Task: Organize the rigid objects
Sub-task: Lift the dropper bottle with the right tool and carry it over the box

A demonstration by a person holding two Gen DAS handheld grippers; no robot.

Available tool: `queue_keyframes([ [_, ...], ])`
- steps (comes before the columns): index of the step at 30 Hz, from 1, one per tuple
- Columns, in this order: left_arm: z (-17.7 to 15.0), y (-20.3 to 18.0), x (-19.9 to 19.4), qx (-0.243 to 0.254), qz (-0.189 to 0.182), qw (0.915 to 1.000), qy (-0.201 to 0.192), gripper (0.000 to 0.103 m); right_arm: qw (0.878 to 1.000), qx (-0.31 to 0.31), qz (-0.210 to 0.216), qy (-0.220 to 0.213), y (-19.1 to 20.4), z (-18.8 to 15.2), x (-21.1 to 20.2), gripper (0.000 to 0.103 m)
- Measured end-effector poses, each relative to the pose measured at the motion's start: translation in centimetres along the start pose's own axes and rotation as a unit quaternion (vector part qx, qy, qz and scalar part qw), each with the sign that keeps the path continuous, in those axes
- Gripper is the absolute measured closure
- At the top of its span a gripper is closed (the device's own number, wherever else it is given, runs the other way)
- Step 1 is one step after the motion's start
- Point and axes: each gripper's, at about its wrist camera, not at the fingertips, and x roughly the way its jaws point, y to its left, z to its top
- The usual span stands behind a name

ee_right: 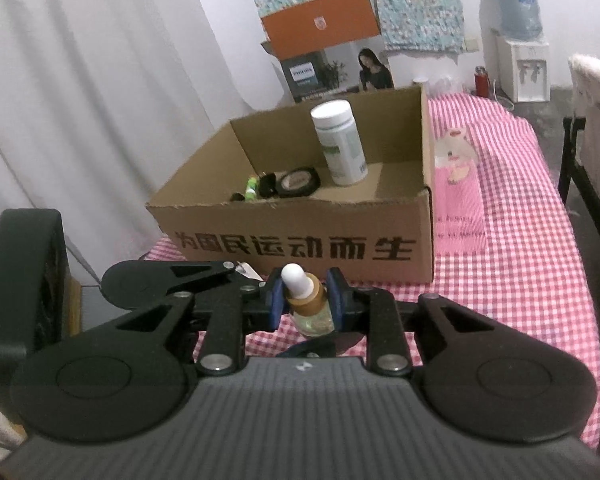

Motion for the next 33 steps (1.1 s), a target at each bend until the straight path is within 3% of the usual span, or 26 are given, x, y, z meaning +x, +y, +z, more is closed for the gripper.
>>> queue_keyframes([
  [7,2.7,1.0,-3.0,-0.002,0.019,0.9994,-0.029,0.070,0.999,-0.036,0.012,-0.032,2.3,2.5,-2.4,0.082],
  [14,7.4,4.5,-4.0,-0.027,0.034,0.9984,-0.037,0.069,0.994,-0.087,0.042,-0.048,3.6,8.5,-3.0,0.082],
  [20,11.8,9.5,-0.2,-0.071,0.019,0.9973,0.001,0.069,0.993,-0.097,0.060,-0.022,2.2,15.2,0.1,0.083],
  [25,13.4,12.7,4.6,-0.097,-0.001,0.9942,0.046,0.069,0.995,-0.077,0.057,0.014,-0.7,19.4,4.8,0.084],
  [33,12.8,15.5,11.2,-0.129,-0.014,0.9864,0.101,0.068,0.995,-0.055,0.028,0.083,-5.0,20.8,13.0,0.085],
])
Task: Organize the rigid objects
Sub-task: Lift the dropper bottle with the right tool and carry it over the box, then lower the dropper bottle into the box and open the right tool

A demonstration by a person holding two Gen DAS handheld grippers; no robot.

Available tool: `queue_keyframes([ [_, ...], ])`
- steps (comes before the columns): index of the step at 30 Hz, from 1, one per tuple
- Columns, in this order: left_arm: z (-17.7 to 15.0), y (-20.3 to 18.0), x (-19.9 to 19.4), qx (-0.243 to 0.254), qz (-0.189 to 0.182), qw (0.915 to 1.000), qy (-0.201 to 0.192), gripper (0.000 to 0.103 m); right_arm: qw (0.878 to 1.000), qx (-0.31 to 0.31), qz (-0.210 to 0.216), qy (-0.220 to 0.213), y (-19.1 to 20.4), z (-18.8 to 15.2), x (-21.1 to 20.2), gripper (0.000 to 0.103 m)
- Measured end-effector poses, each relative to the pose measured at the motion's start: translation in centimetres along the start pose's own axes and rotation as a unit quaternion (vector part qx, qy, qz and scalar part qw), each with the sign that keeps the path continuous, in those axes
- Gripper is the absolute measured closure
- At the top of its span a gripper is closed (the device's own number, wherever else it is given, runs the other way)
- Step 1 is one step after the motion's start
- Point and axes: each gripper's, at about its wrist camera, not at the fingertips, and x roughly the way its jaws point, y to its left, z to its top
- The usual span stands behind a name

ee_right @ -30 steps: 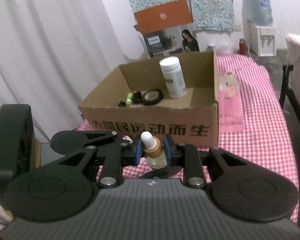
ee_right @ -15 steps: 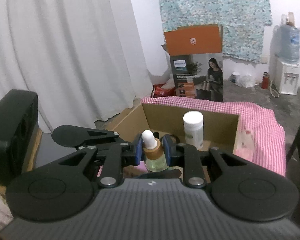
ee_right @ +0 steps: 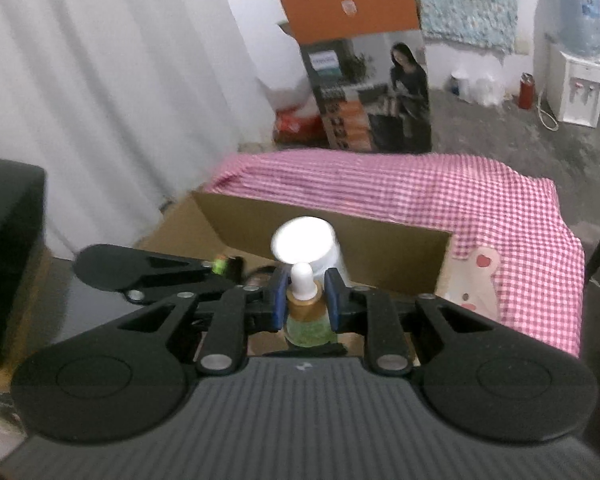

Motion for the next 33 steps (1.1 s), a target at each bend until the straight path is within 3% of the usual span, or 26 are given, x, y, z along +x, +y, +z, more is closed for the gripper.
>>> queue_keyframes([
  [5,-0.2,0.8,1.7,-0.012,-0.008,0.9996,0.023,0.067,0.999,-0.006,-0.020,0.033,-2.1,0.0,3.9,0.085],
  [14,0.2,0.7,1.7,-0.014,-0.006,0.9993,0.033,0.055,0.994,-0.053,-0.063,0.077,-2.9,0.5,7.2,0.085],
  [24,0.5,0.6,0.6,-0.012,0.003,0.9998,0.017,0.041,0.995,-0.049,-0.061,0.055,-3.1,1.9,6.3,0.083],
  [33,0.4,-0.4,-1.7,-0.002,0.015,0.9999,-0.001,0.039,0.998,-0.020,-0.060,0.012,-3.2,2.0,1.6,0.080],
])
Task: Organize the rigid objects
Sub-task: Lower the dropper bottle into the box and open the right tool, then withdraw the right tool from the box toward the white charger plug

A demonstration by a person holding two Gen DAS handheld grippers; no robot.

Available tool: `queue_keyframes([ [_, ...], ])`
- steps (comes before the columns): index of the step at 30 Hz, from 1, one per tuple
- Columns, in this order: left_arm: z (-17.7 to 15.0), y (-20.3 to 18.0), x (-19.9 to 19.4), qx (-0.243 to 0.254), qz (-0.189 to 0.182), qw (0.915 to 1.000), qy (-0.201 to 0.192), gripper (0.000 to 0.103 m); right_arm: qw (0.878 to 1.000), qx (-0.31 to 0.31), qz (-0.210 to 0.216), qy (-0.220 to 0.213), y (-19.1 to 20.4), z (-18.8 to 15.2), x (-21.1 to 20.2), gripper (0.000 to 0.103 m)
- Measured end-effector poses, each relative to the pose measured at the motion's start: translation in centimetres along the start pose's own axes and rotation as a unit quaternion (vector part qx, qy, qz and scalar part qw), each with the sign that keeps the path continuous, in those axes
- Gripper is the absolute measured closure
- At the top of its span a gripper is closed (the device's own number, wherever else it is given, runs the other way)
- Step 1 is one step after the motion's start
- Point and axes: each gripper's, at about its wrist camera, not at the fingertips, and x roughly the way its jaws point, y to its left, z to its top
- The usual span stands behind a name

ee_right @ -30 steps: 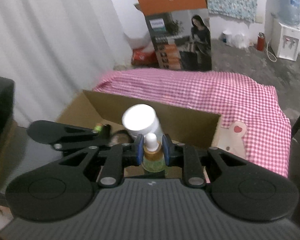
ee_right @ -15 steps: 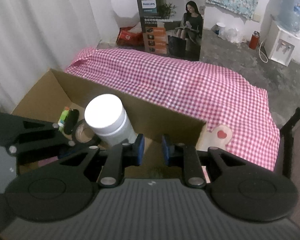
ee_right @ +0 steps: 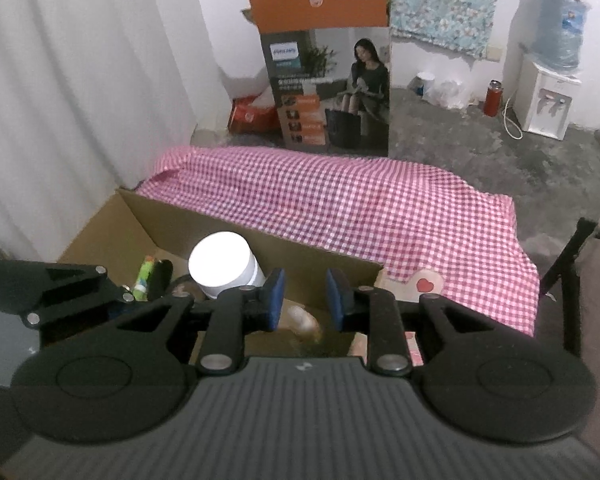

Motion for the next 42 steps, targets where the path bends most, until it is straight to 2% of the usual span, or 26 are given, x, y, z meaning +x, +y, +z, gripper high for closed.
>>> queue_keyframes([
  [4,-0.1,-0.5,-1.4,0.006,0.007,0.9999,-0.011,0.037,1.000,0.019,0.008,-0.017,-0.1,-0.8,-2.5,0.078],
  [7,-0.3,-0.6,-2.7,0.007,0.011,0.9998,-0.018,0.033,0.999,0.037,0.013,-0.035,0.0,-2.2,-5.0,0.073],
  [9,-0.6,-0.7,-3.7,0.006,0.010,0.9997,-0.021,0.029,0.998,0.049,0.016,-0.047,0.3,-3.4,-6.6,0.065],
  [11,-1.2,-0.9,-5.0,0.007,0.007,0.9996,-0.026,0.024,0.995,0.066,0.015,-0.067,0.7,-5.2,-8.5,0.048],
  [12,-1.5,-0.9,-5.7,0.008,0.007,0.9995,-0.030,0.022,0.994,0.072,0.015,-0.079,1.0,-6.2,-9.6,0.045],
  [14,-2.4,-1.0,-7.1,0.013,0.007,0.9993,-0.035,0.019,0.991,0.085,0.015,-0.102,1.8,-8.3,-11.5,0.029],
  [18,-4.6,-1.0,-10.4,0.013,0.014,0.9988,-0.045,0.014,0.982,0.109,0.013,-0.153,3.8,-13.1,-15.2,0.018],
  [23,-8.1,-1.4,-13.3,0.009,0.013,0.9984,-0.055,0.009,0.975,0.120,-0.001,-0.189,6.5,-18.2,-18.1,0.002],
  [27,-11.1,-1.9,-14.0,0.002,0.016,0.9985,-0.053,0.008,0.973,0.128,-0.014,-0.190,8.4,-20.9,-18.5,0.001],
  [32,-14.8,-2.4,-14.3,-0.008,0.023,0.9983,-0.054,0.008,0.979,0.105,-0.045,-0.169,10.6,-22.9,-17.3,0.001],
  [35,-16.7,-2.4,-14.2,-0.013,0.030,0.9979,-0.055,0.008,0.981,0.080,-0.091,-0.152,11.9,-23.4,-16.2,0.001],
  [39,-18.9,-2.4,-13.6,-0.021,0.047,0.9973,-0.052,0.008,0.974,0.025,-0.175,-0.141,13.9,-24.2,-15.1,0.001],
  [42,-20.3,-2.8,-13.0,-0.017,0.057,0.9968,-0.053,0.008,0.975,0.000,-0.179,-0.134,14.5,-24.2,-14.2,0.001],
])
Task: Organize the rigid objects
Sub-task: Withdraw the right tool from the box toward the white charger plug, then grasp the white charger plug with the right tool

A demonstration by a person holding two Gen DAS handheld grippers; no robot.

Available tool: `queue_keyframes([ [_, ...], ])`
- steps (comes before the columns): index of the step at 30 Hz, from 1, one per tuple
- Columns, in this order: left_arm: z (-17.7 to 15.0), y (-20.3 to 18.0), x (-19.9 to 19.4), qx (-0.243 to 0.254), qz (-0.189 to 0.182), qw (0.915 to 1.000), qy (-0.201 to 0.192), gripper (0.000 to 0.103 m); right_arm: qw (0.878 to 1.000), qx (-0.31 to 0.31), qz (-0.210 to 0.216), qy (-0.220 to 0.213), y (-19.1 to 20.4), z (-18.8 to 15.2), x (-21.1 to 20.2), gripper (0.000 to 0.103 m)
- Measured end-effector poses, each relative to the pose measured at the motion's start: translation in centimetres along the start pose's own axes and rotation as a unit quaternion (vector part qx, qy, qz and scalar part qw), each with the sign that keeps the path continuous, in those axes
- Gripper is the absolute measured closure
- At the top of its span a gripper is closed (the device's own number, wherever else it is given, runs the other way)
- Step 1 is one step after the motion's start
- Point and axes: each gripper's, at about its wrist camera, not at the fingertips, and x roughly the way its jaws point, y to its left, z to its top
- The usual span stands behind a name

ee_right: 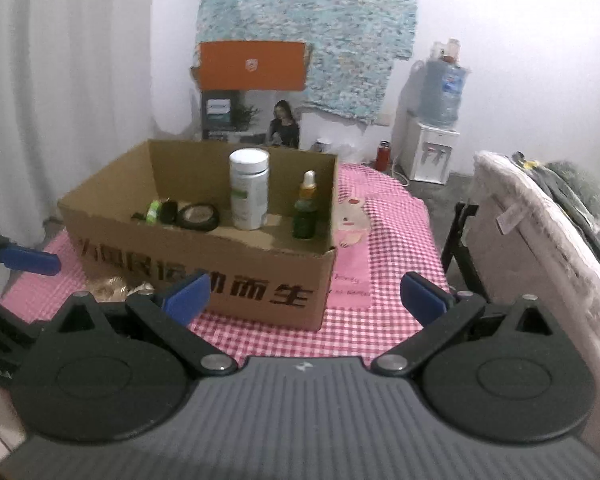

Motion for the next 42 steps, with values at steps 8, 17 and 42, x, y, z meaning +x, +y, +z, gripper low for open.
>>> queue_keyframes([
  [8,-3.1,-1.3,1.0,0.048,0.013,0.9984,-0.026,0.009,0.992,0.050,0.111,0.017,0.3,-1.0,2.0,0.001],
  [17,-4.1,-1.8,4.1,0.069,-0.013,0.9971,-0.028,0.026,0.970,0.117,0.202,0.072,1.1,-1.8,7.6,0.004],
  [42,-3.7,-1.9,7.3,0.058,-0.039,0.9974,-0.016,0.031,0.929,0.152,0.292,0.170,3.1,-2.0,14.7,0.064],
])
